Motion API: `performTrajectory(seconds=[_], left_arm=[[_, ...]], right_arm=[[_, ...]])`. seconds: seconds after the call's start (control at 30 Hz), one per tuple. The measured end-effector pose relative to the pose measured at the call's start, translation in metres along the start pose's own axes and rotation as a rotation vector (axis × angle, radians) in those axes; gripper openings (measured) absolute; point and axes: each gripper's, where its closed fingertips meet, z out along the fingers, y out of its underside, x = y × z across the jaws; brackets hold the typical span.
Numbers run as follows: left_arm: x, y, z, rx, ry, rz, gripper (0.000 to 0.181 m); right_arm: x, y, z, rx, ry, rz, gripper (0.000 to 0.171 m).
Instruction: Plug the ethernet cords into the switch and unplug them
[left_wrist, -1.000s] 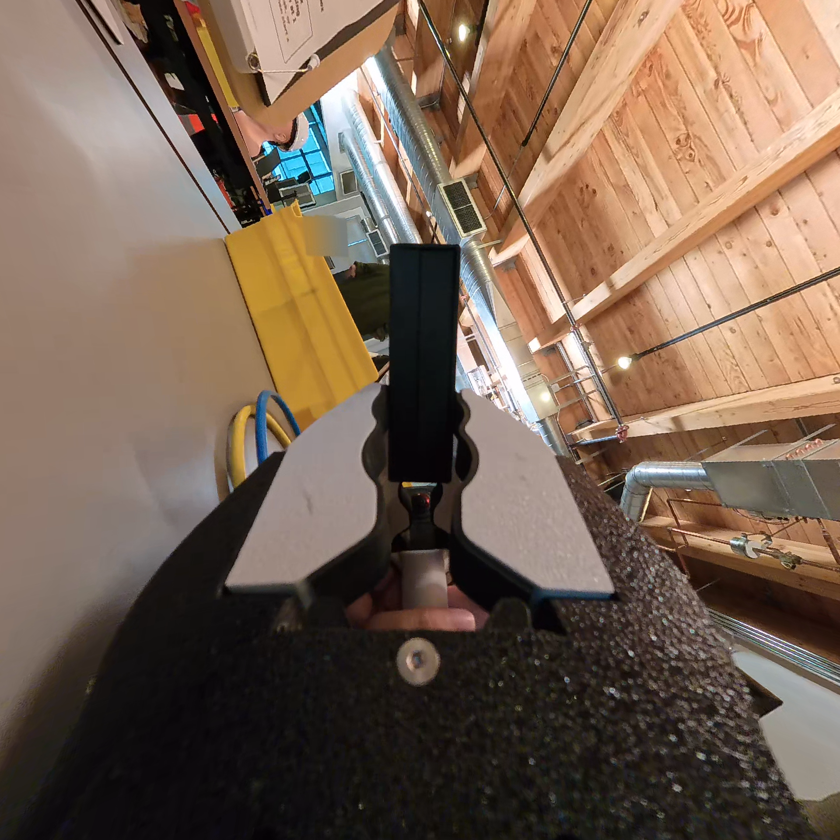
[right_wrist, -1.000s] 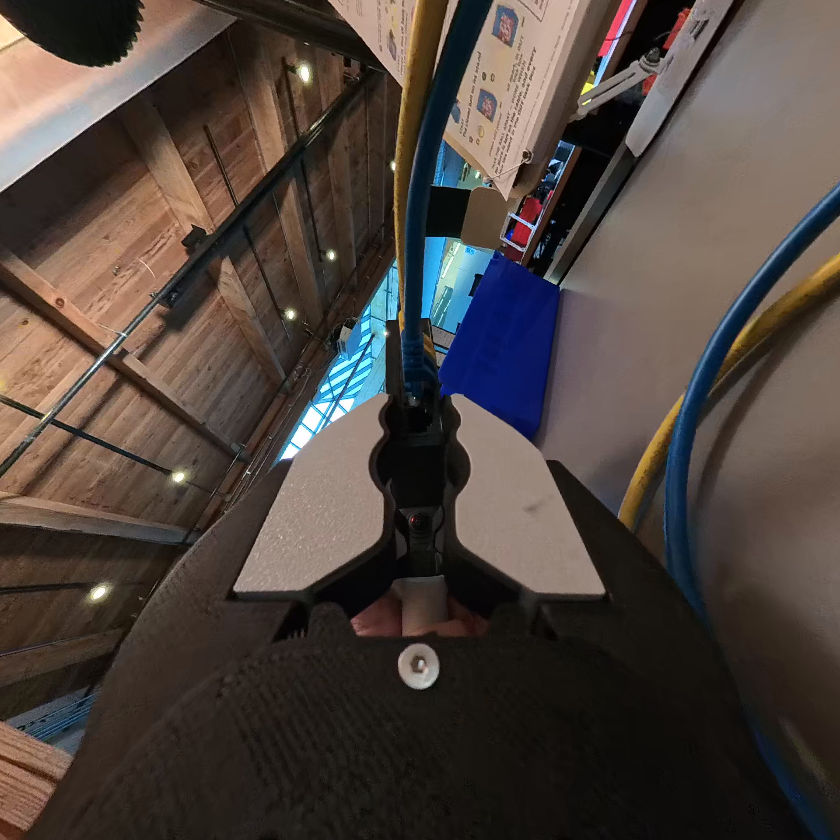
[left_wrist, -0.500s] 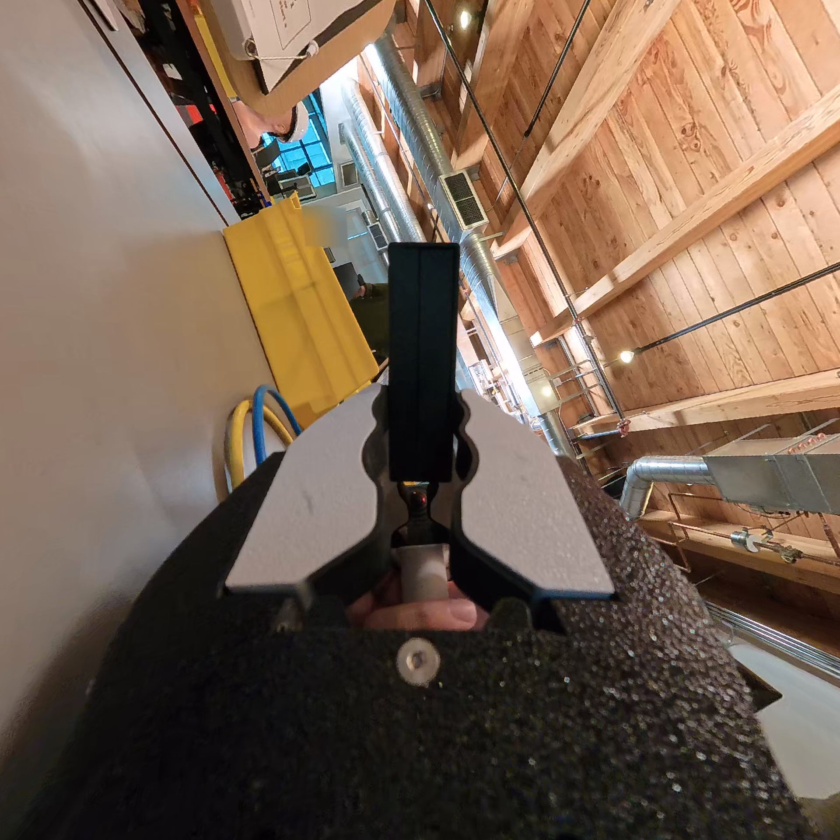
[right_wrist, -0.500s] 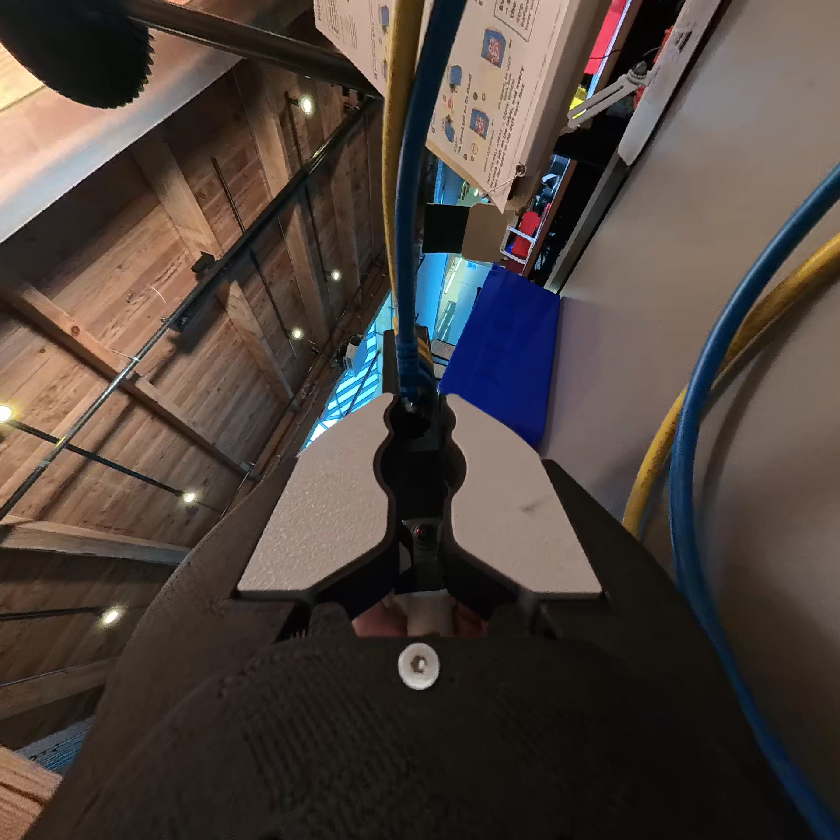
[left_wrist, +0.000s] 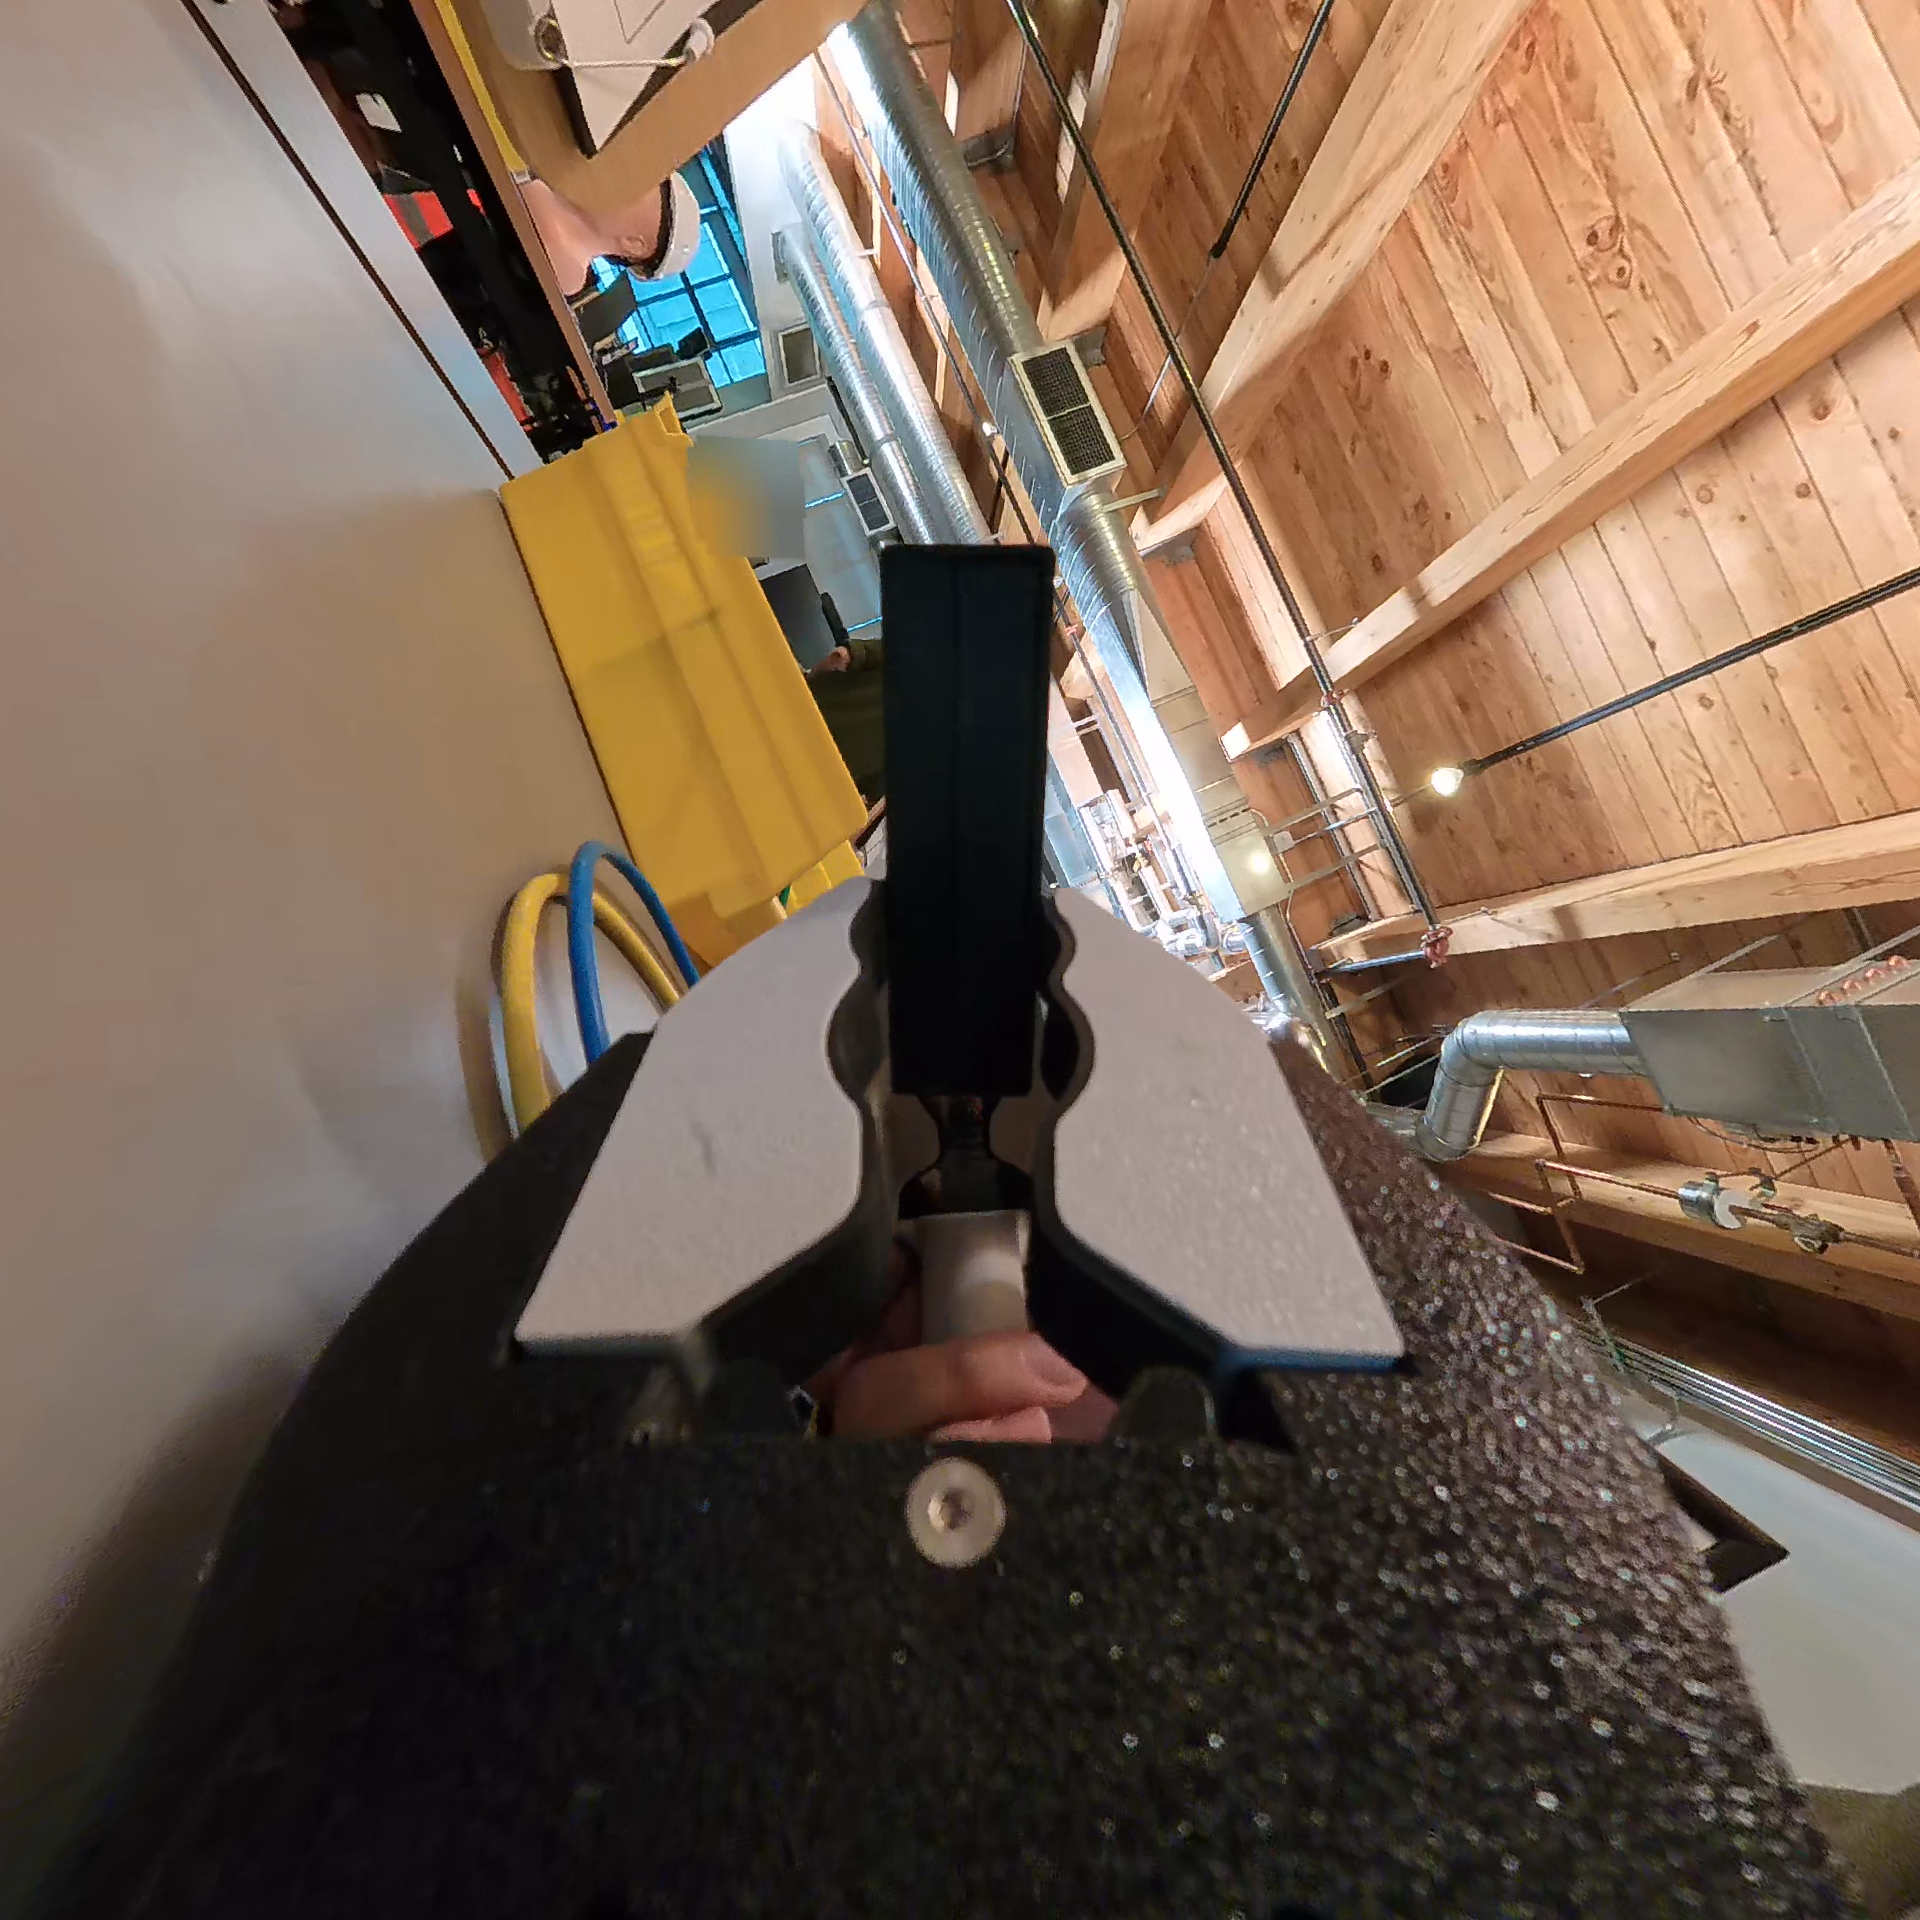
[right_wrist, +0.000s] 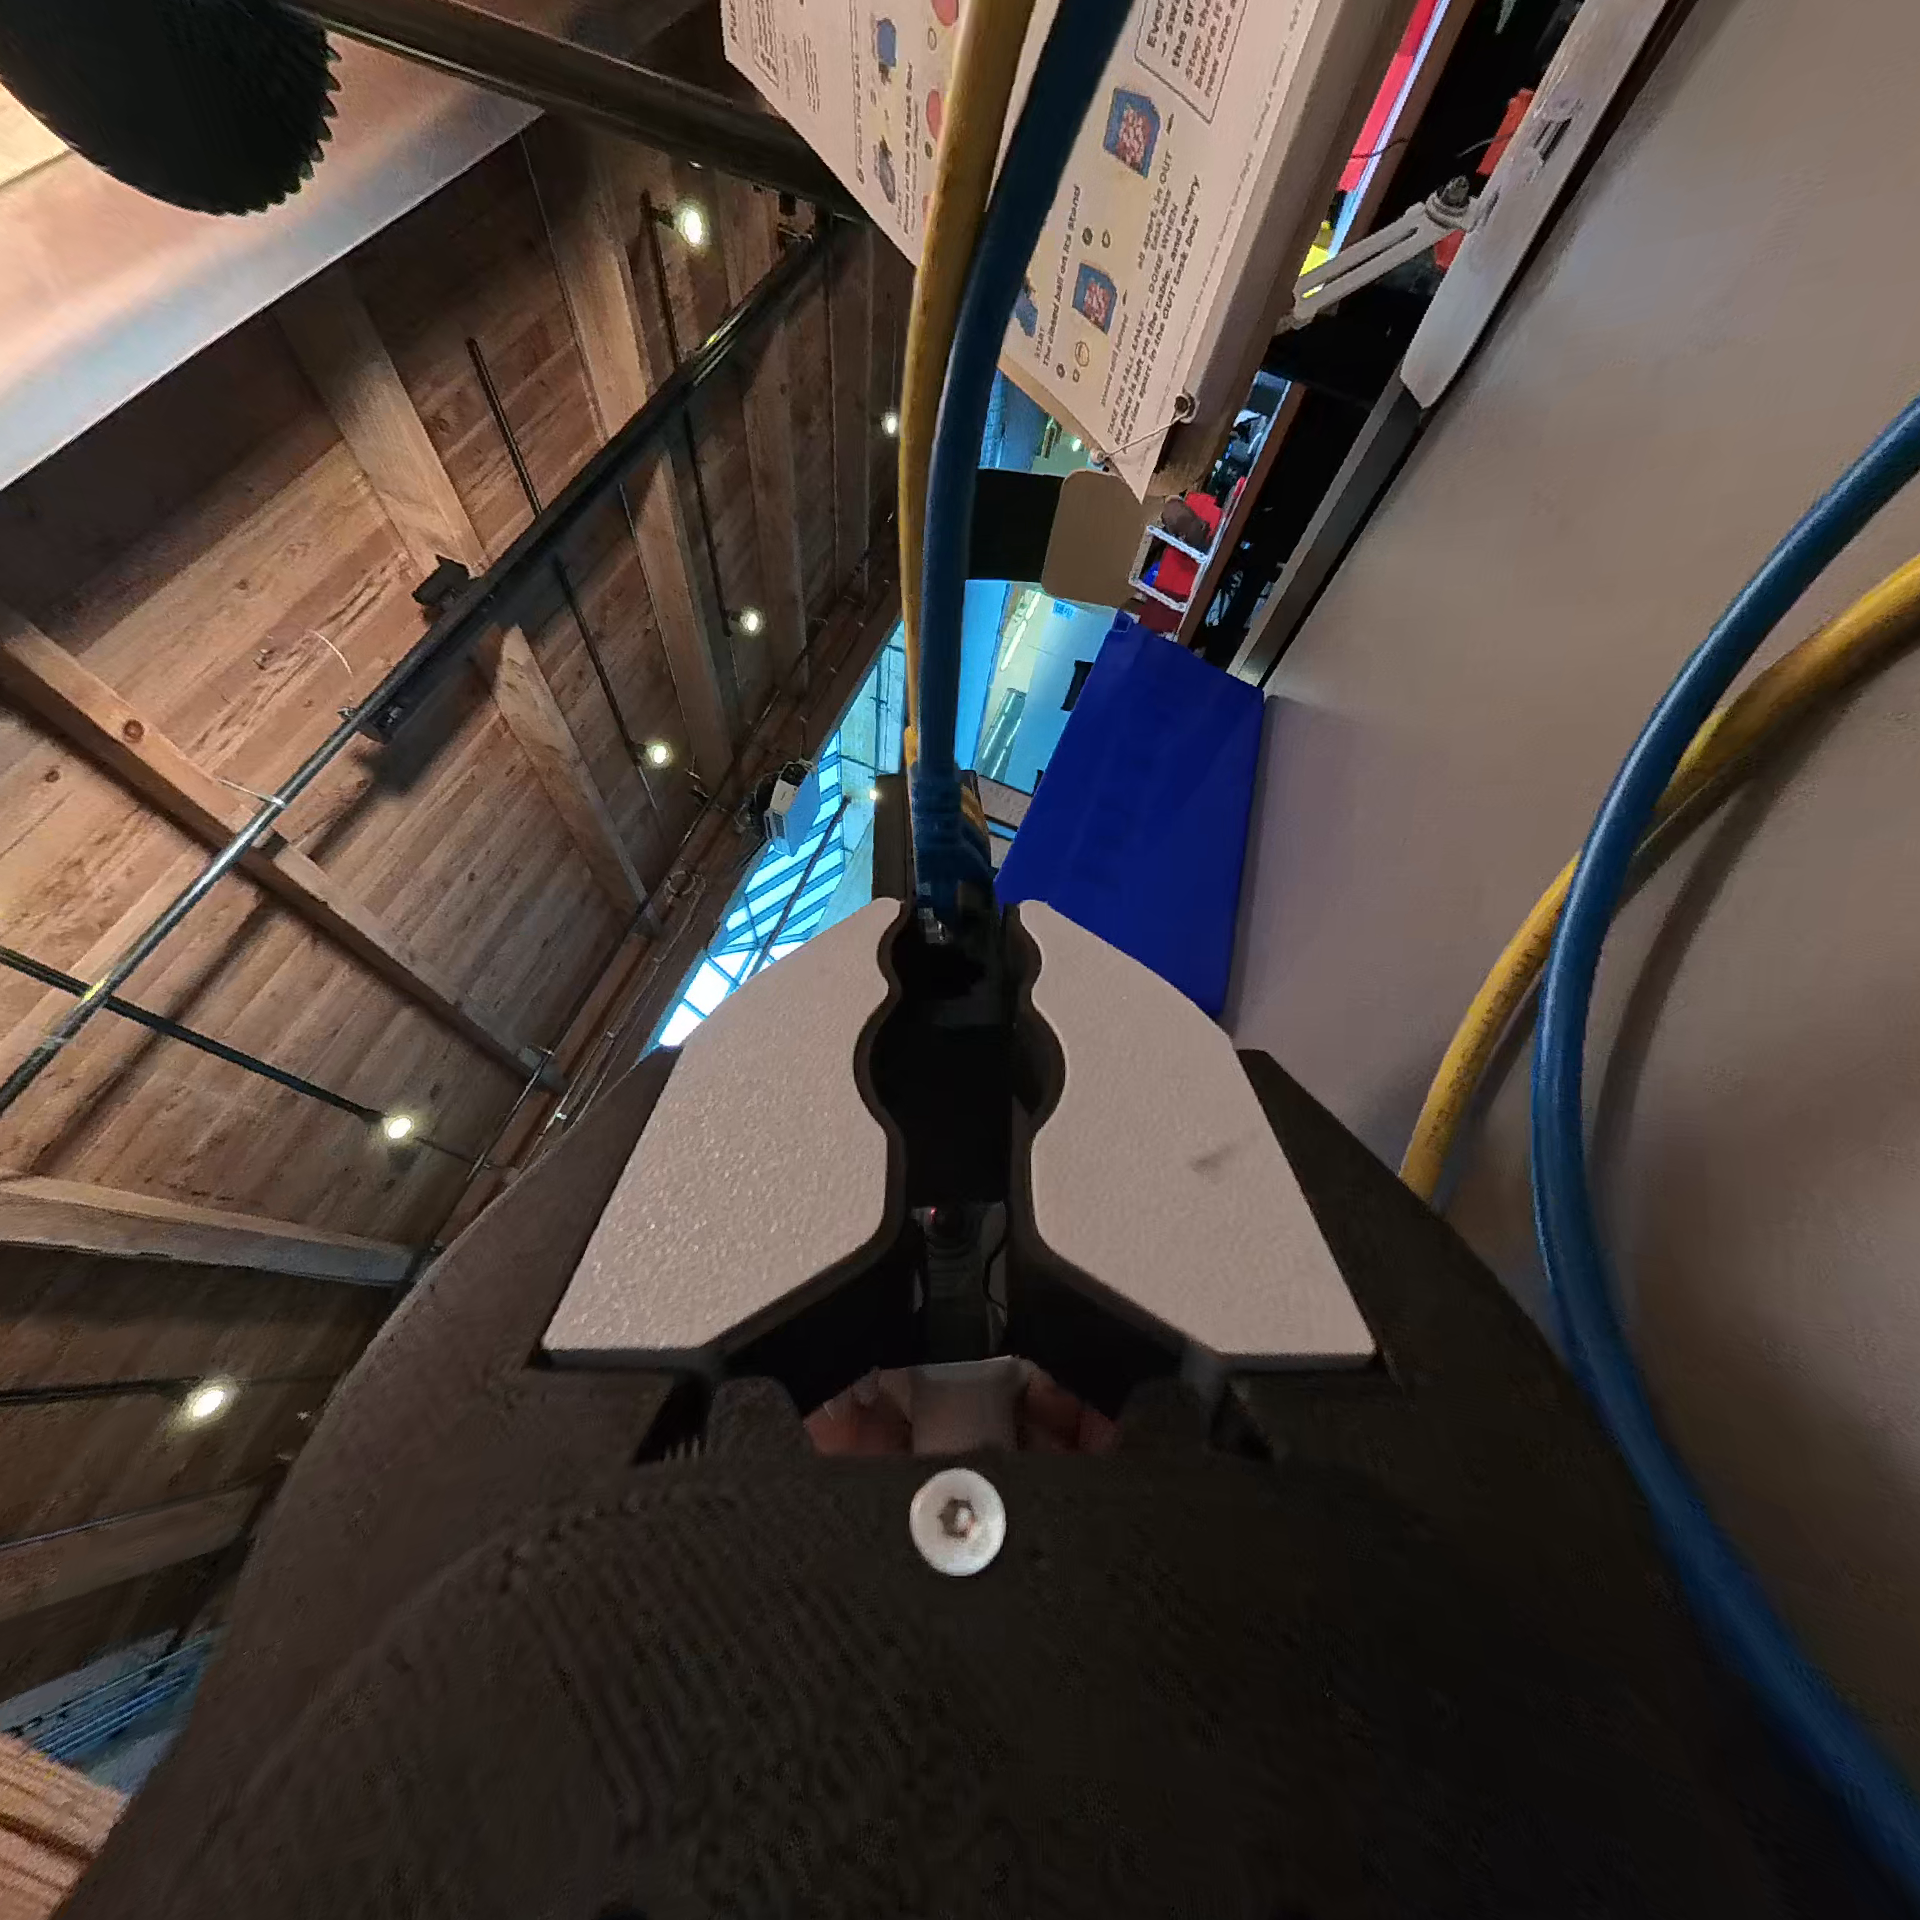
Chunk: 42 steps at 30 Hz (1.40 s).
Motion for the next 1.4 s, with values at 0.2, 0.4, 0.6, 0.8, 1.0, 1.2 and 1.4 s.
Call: performTrajectory(seconds=[0.2,0.4,0.6,0.8,1.0,1.2,1.4], left_arm=[[0.0,-0.0001,-0.0001,-0.001,0.004,-0.007,0.026],[0.0007,0.0018,0.0005,-0.013,0.006,0.001,0.026],[-0.0004,0.0036,0.0011,-0.024,-0.004,0.01,0.026],[0.0014,0.0012,0.0007,-0.006,-0.002,0.045,0.026],[0.0017,0.0016,0.0007,-0.009,0.0,0.043,0.026],[0.0021,0.0019,0.0007,-0.009,0.001,0.048,0.026],[0.0006,0.0002,0.0003,0.005,-0.011,0.049,0.026]], right_arm=[[0.0025,0.0002,0.0007,0.009,-0.009,0.039,0.021],[-0.0013,-0.0017,0.0,0.032,-0.022,0.01,0.015],[-0.004,-0.0021,-0.001,-0.013,0.001,-0.118,0.011],[-0.0041,-0.0011,-0.0007,-0.029,-0.014,-0.138,0.01],[-0.0032,-0.003,0.002,-0.017,-0.051,-0.018,0.012],[-0.0025,-0.0027,0.0018,-0.007,-0.037,-0.022,0.015],[-0.0002,-0.0023,0.0018,0.029,-0.001,-0.031,0.014]])
